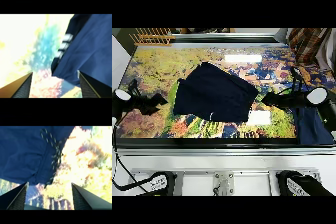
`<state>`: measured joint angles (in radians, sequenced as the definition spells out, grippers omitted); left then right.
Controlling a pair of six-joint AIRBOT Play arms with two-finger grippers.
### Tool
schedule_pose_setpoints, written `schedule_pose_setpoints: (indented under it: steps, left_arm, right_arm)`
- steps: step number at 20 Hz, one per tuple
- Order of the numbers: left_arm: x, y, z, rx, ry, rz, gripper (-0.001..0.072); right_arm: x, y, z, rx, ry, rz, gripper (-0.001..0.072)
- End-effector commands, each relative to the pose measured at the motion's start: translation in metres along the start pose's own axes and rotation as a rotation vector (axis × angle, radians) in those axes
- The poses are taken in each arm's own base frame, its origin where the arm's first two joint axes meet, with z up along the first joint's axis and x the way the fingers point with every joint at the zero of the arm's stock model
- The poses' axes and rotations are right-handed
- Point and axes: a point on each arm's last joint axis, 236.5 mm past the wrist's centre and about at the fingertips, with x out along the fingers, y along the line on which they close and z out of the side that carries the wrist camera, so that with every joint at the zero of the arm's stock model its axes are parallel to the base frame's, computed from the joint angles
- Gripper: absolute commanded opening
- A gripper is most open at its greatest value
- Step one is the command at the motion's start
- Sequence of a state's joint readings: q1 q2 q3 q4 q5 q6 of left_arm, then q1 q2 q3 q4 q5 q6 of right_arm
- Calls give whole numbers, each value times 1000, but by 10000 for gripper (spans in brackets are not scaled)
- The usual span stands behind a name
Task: Fold the clothes and pants, and hang the long-sleeved shirts on hangers.
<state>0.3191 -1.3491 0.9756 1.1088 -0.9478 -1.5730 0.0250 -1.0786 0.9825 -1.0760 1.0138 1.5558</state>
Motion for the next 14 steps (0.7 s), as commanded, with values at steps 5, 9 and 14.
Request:
schedule_pose_setpoints:
  steps: [5, 9, 14]
  left_arm:
    - [58, -25, -37, -55, 62, -206, 609]
    - [73, -40, -29, -23, 83, -208, 606]
    - [63, -54, -6, -8, 51, -230, 6]
  right_arm:
    - [13, 11, -18, 3, 39, 25, 583]
    - [13, 11, -19, 4, 42, 25, 583]
    - [22, 2, -34, 47, 78, 11, 580]
